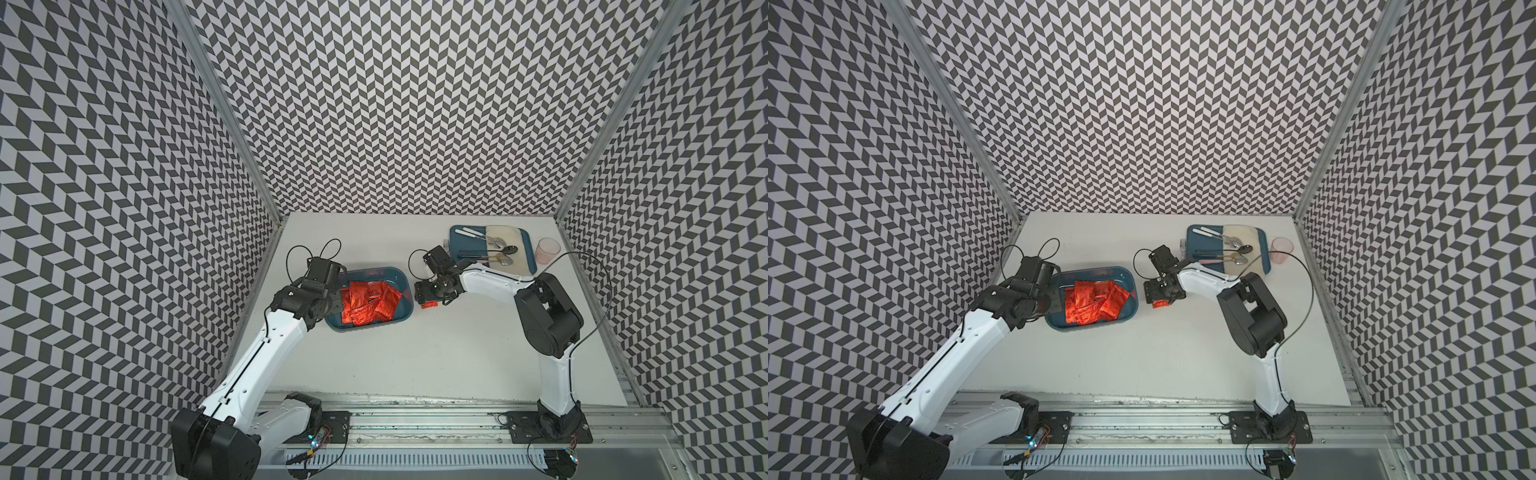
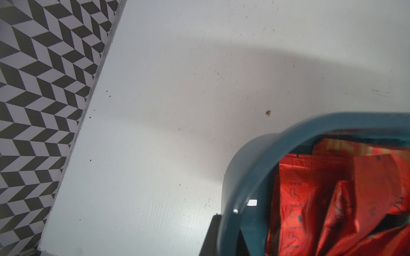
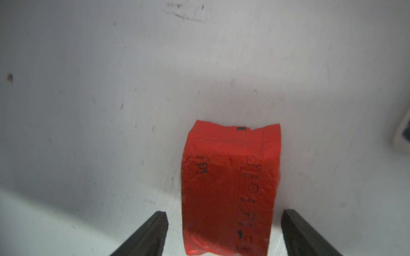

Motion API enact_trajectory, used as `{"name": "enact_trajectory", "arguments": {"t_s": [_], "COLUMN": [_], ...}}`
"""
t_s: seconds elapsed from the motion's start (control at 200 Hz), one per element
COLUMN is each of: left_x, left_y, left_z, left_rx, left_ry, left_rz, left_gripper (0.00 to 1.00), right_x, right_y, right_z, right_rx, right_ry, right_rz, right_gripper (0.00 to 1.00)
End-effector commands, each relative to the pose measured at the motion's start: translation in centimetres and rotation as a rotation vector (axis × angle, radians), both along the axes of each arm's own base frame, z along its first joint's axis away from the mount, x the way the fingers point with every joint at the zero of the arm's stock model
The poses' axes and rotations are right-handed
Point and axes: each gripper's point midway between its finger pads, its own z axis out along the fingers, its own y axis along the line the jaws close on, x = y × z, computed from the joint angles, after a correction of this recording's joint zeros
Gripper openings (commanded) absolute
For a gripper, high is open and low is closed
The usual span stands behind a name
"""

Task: Take the tea bags out of the storage box
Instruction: Place the tea bag at the center of the board.

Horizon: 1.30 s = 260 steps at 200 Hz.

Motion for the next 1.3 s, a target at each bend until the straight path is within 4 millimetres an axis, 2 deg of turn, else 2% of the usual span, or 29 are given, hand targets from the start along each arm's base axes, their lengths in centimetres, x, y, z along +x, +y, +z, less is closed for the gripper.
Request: {"name": "enact_trajectory", "arguments": {"t_s": [0.0,0.671,0.881,1.041,1.162,1.297], "left_x": [0.9,0.8,0.8,0.8,0.6,0.7], "left_y": [0.0,0.0,0.2,0.1,0.1,-0.2], "left_z": [1.9,2.3,2.5,2.6,3.1,3.8], "left_rx": [-0.016,-0.022,-0.016,-0.021,-0.026,-0.045], "left_ry": [-0.066,-0.082,-0.088,-0.096,-0.114,-0.147], "left_rz": [0.01,0.007,0.013,0.014,0.013,-0.01], "left_gripper": [0.0,0.0,0.0,0.0,0.0,0.0], "right_x": [-0.5,-1.4,-1.3,-1.3,-2.4,-4.6], "right_y": [0.8,1.1,0.6,-1.3,-2.0,-2.2], "right_z": [0.1,1.8,3.1,6.0,9.9,14.5], "right_rx": [0.063,0.113,0.106,0.078,0.131,0.244], "right_ry": [0.01,0.012,-0.022,-0.102,-0.191,-0.261], "right_rz": [-0.006,-0.015,-0.019,-0.042,-0.019,0.028], "right_gripper": [0.85,0.84,0.84,0.85,0.85,0.83]}}
